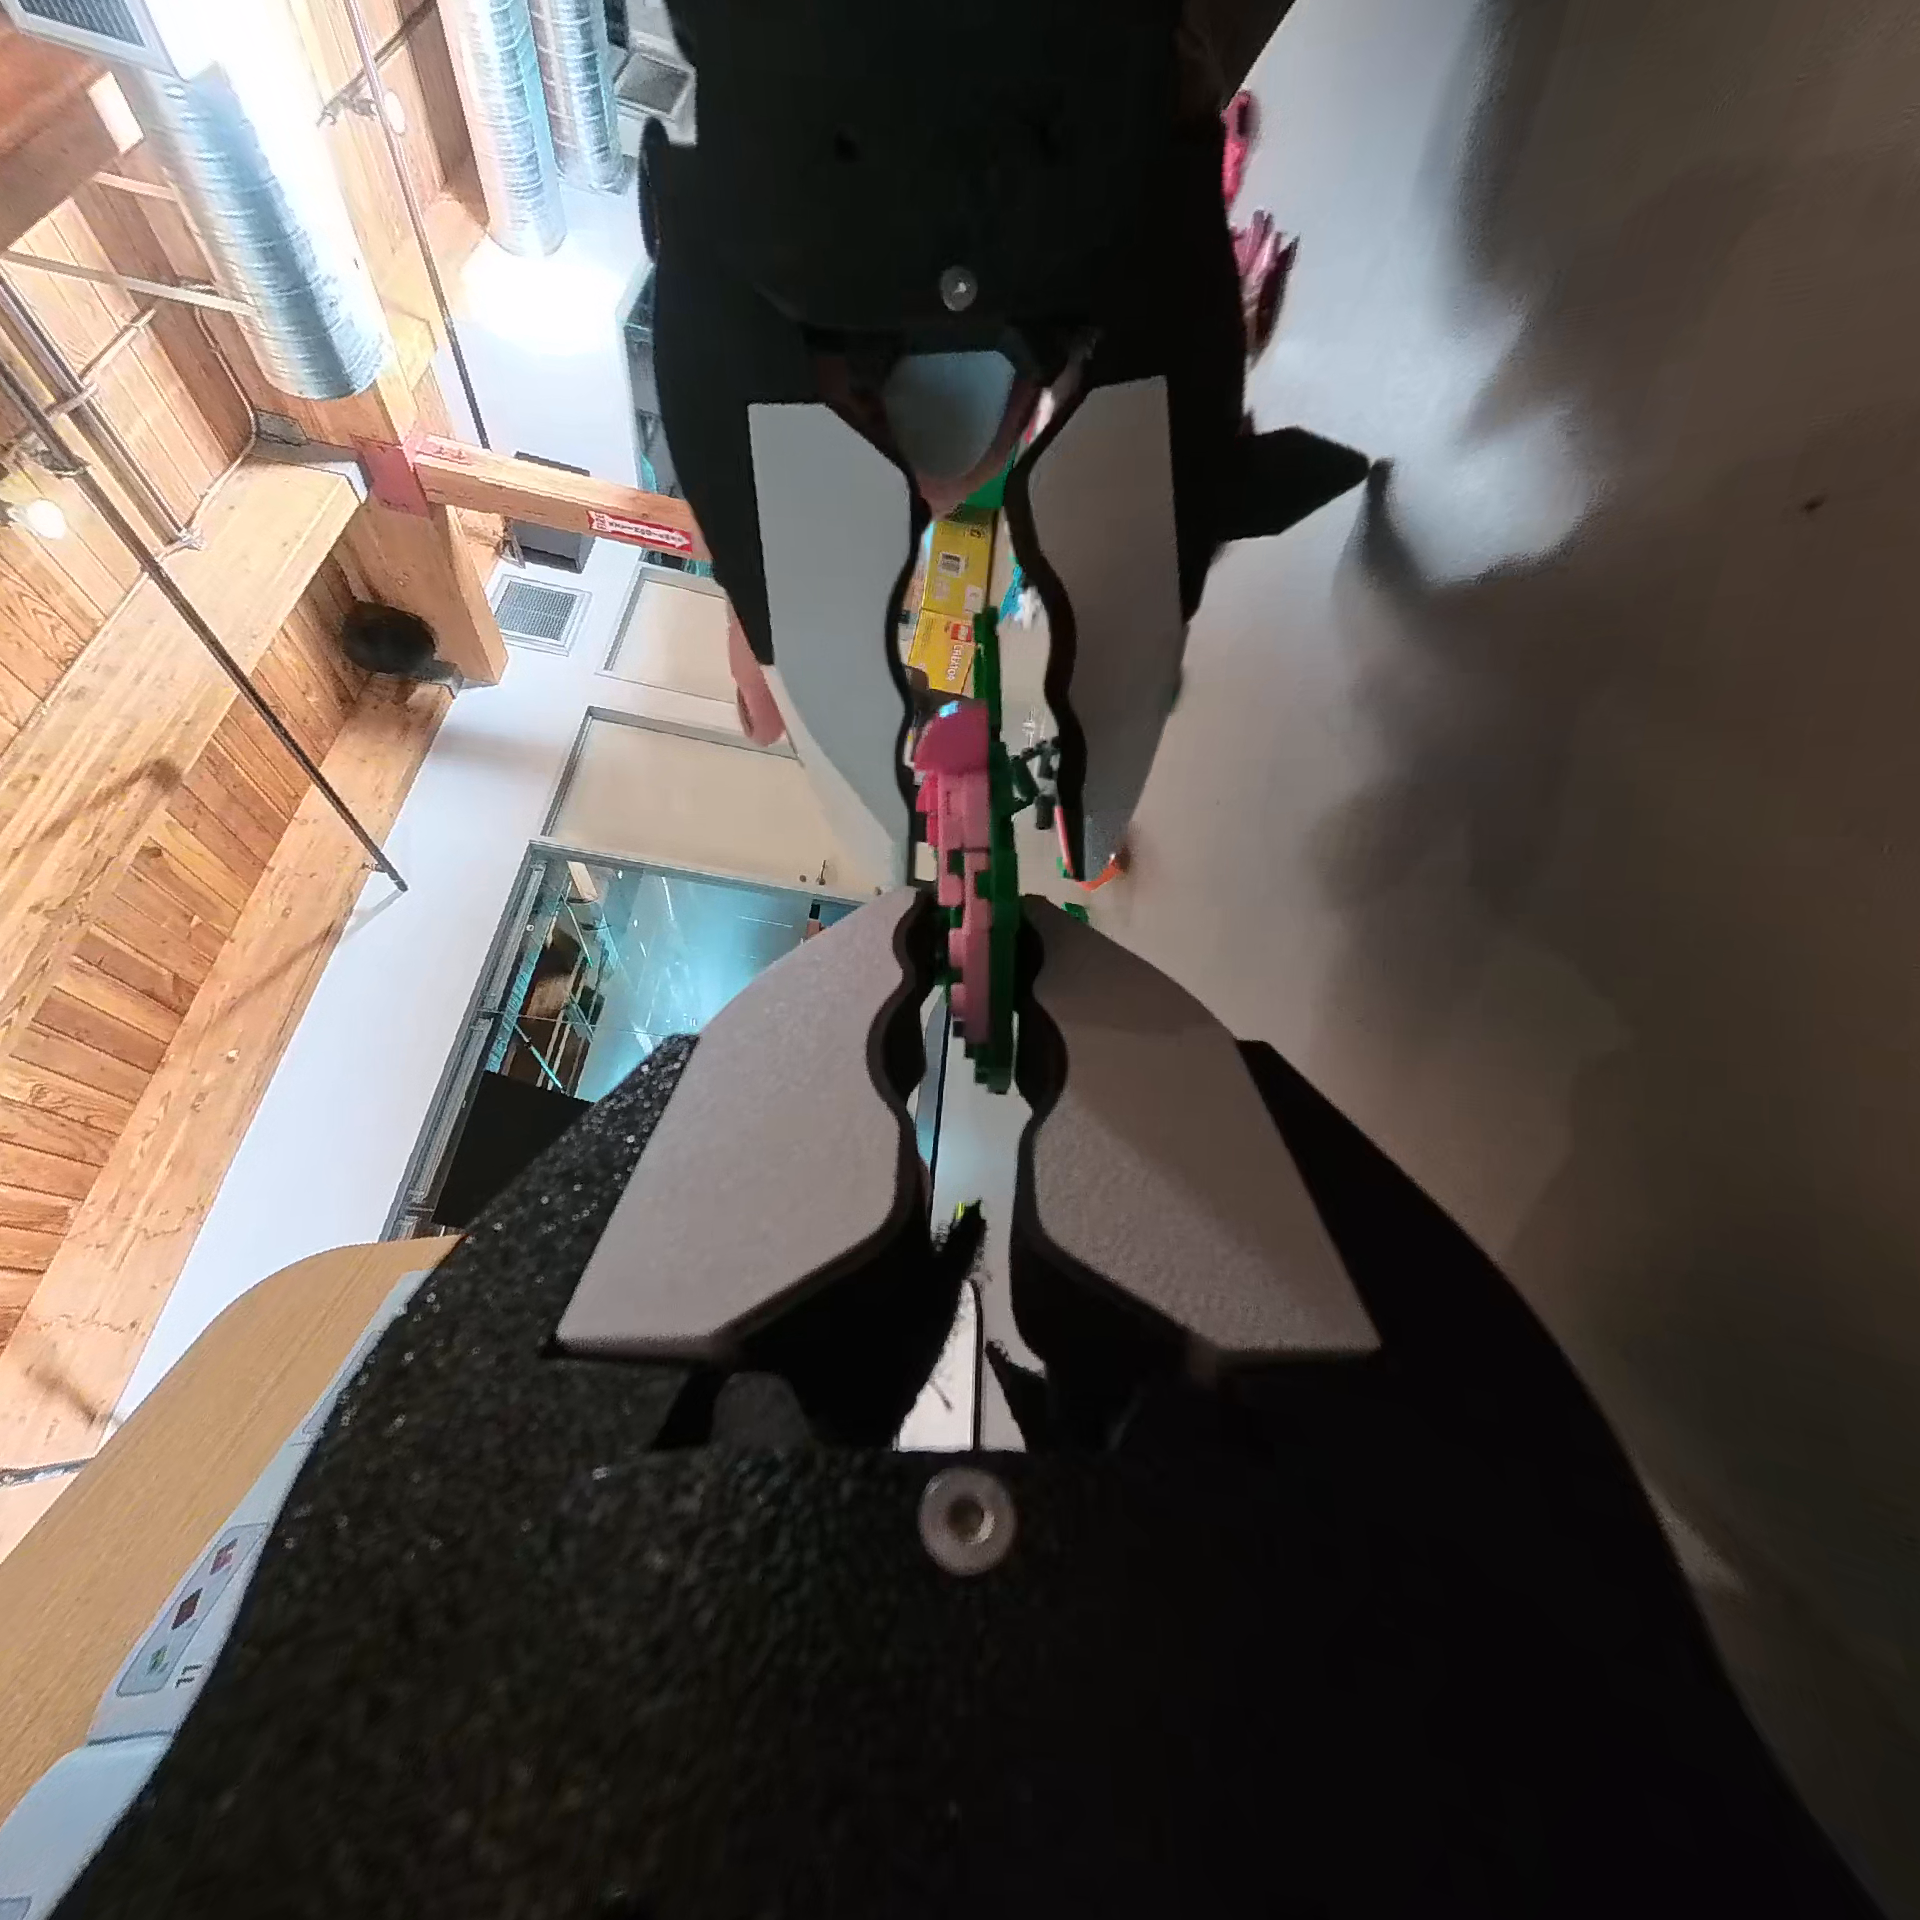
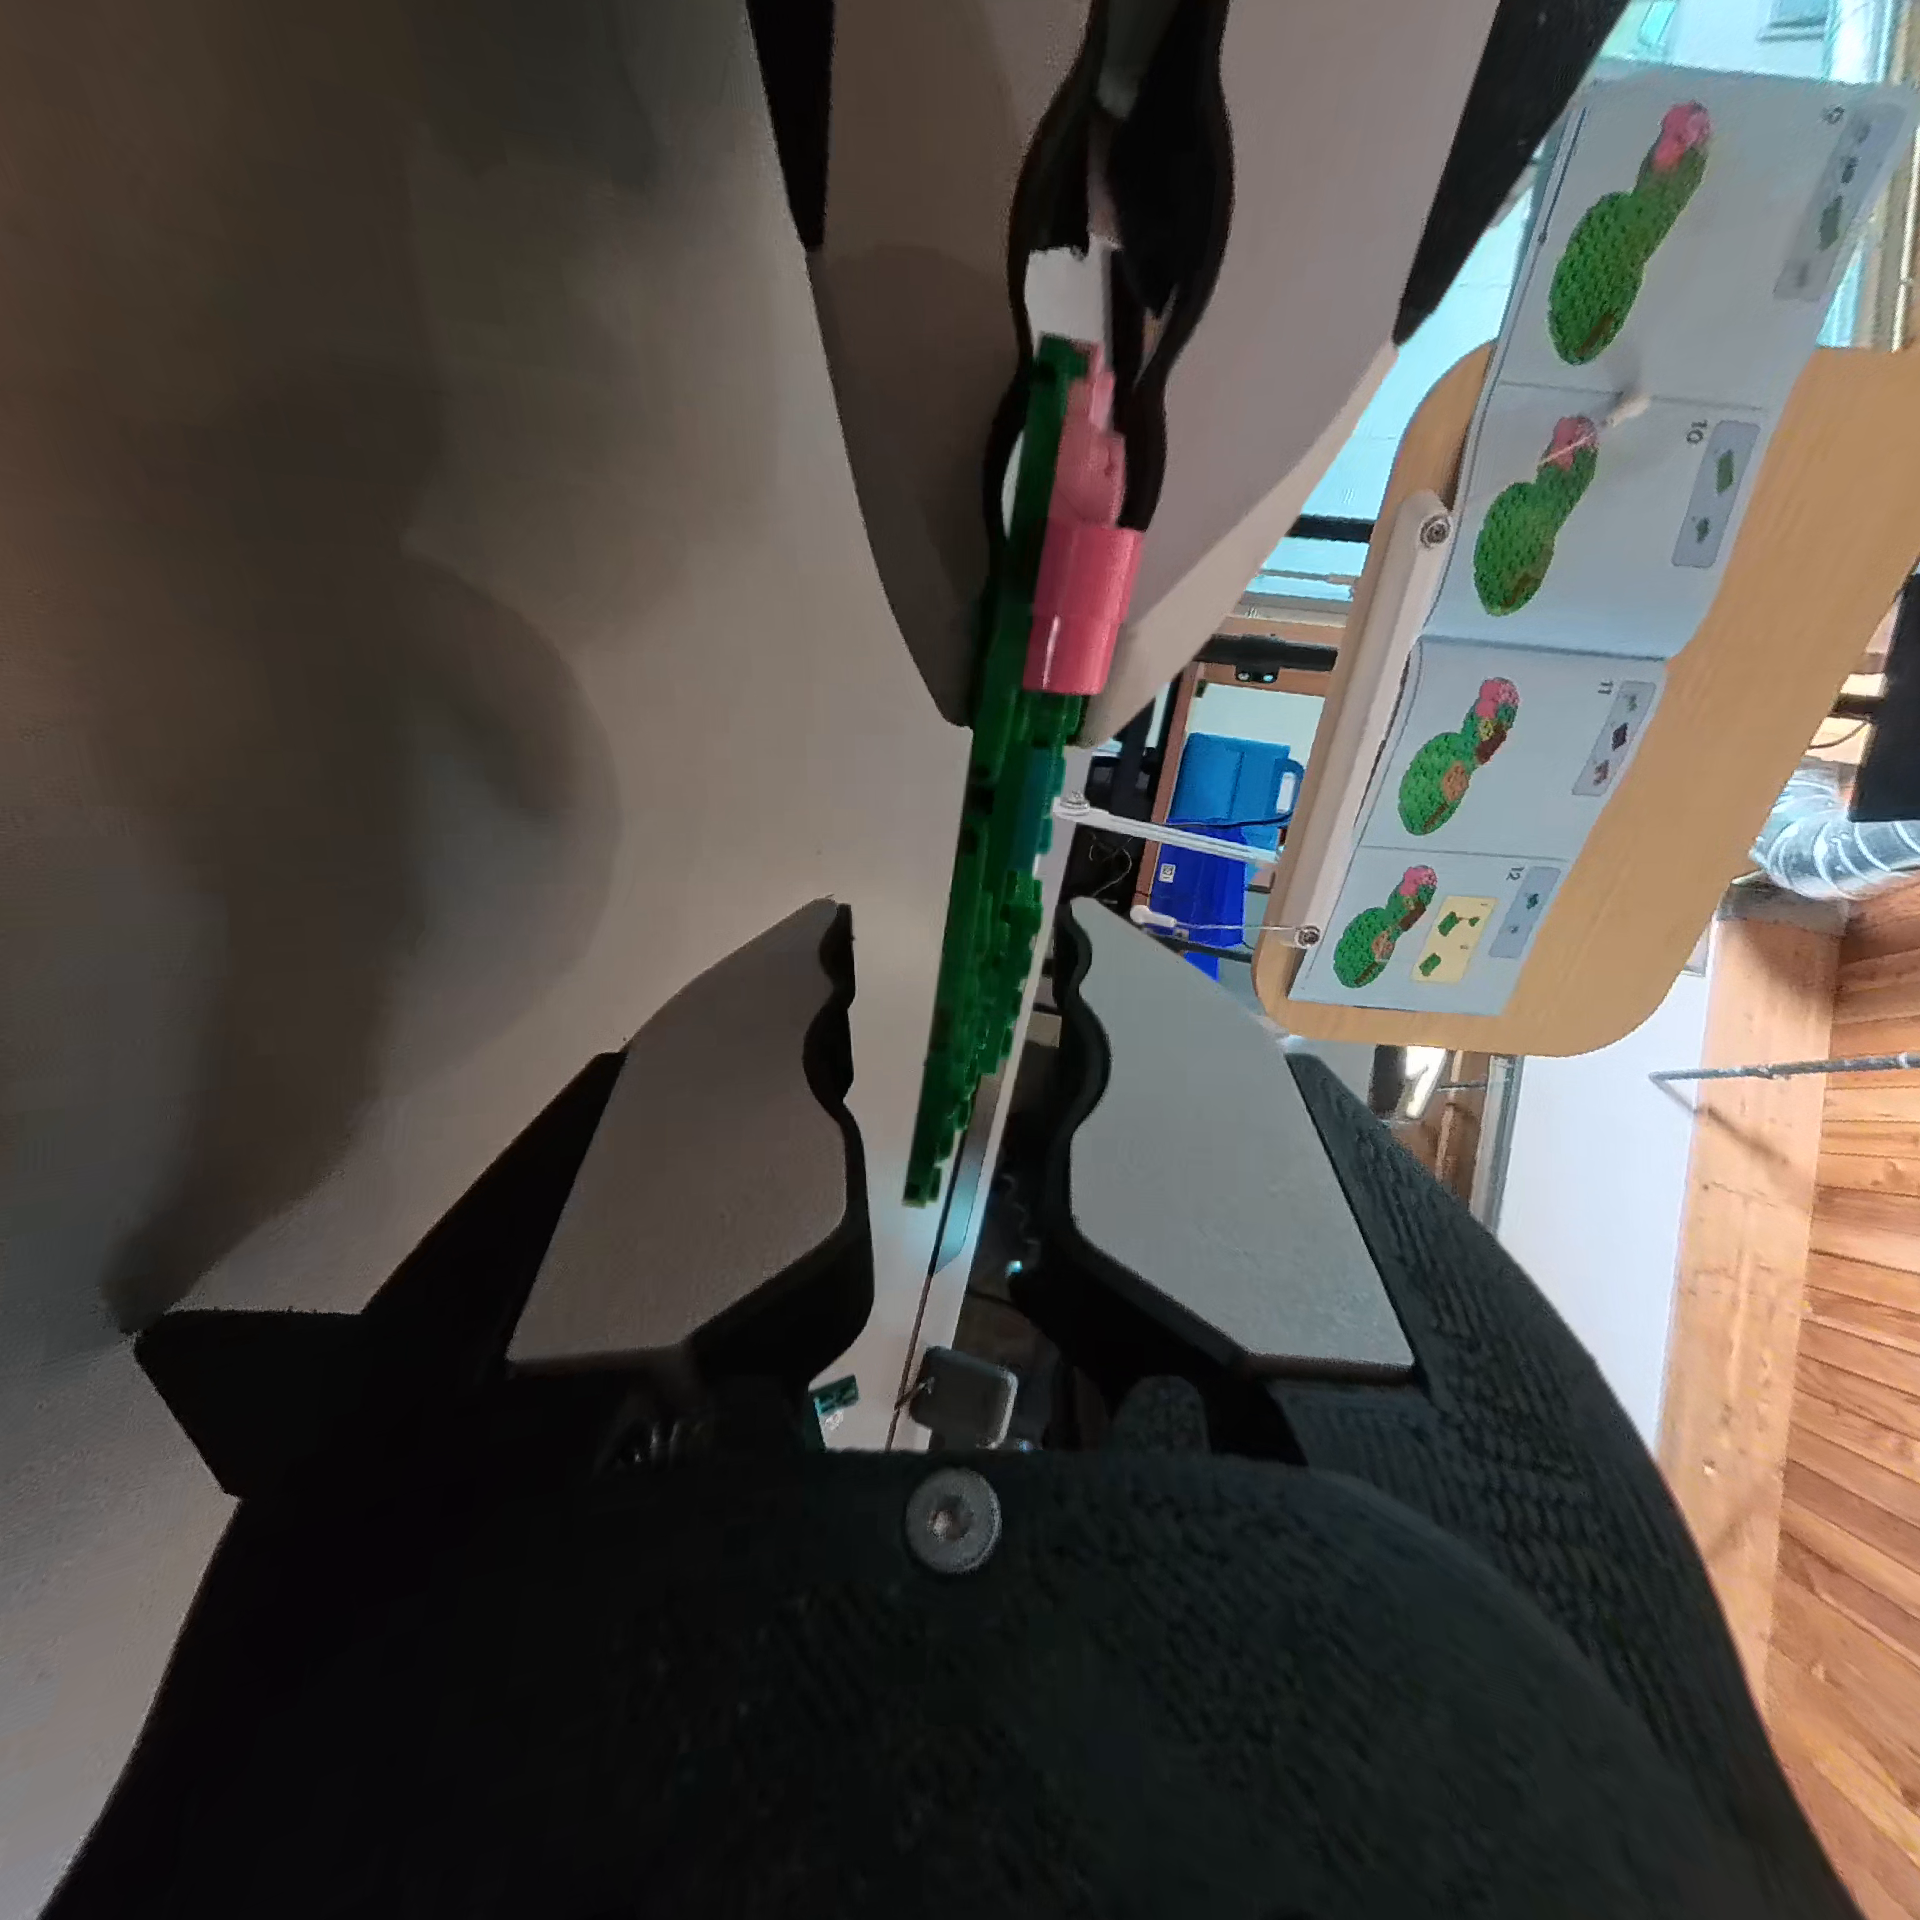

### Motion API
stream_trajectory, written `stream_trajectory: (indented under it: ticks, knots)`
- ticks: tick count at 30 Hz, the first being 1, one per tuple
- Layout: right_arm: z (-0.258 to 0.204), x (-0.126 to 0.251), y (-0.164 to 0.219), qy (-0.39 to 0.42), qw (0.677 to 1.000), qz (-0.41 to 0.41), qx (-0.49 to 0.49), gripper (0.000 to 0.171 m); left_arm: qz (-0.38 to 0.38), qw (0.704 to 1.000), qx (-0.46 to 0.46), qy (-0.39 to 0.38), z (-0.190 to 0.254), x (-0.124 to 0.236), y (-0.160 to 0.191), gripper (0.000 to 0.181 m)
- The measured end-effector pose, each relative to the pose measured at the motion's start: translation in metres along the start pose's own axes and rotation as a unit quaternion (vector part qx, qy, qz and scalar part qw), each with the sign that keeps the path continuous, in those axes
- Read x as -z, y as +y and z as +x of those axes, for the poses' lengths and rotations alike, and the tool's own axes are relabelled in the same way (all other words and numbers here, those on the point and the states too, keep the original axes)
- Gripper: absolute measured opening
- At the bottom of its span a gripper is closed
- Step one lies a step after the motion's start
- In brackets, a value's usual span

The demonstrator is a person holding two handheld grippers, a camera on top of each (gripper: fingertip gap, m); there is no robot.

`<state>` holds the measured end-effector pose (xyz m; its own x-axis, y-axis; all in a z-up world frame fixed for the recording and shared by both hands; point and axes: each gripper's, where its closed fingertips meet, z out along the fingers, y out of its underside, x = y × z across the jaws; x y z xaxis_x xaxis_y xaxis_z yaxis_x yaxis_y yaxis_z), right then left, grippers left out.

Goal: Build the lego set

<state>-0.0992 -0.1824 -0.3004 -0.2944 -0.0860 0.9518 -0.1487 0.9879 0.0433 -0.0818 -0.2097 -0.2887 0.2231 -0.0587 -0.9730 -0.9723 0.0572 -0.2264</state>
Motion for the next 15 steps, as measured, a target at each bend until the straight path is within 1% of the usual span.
stream_trajectory:
  ticks: [3,5,6,11,15]
  knots:
    - [0.0002,-0.0011,-0.0008,0.012,1.000,-0.001,0.014,0.032,0.001,1.000,0.002,0.000,-0.0004,0.0002,-0.0002,0.012]
    - [0.0041,-0.0008,-0.0011,0.032,0.999,-0.002,0.024,0.018,0.001,1.000,0.002,0.006,0.0021,0.0000,-0.0009,0.012]
    - [0.0050,-0.0009,-0.0005,0.035,0.999,-0.006,0.028,0.016,0.000,1.000,-0.002,0.003,0.0017,-0.0001,-0.0009,0.012]
    - [0.0047,-0.0019,0.0013,0.037,0.998,-0.033,0.045,0.017,-0.007,1.000,0.001,0.006,0.0020,-0.0008,0.0003,0.012]
    - [0.0047,-0.0020,0.0016,0.028,0.999,-0.033,0.028,0.014,-0.007,1.000,-0.003,0.006,0.0019,-0.0007,0.0001,0.012]
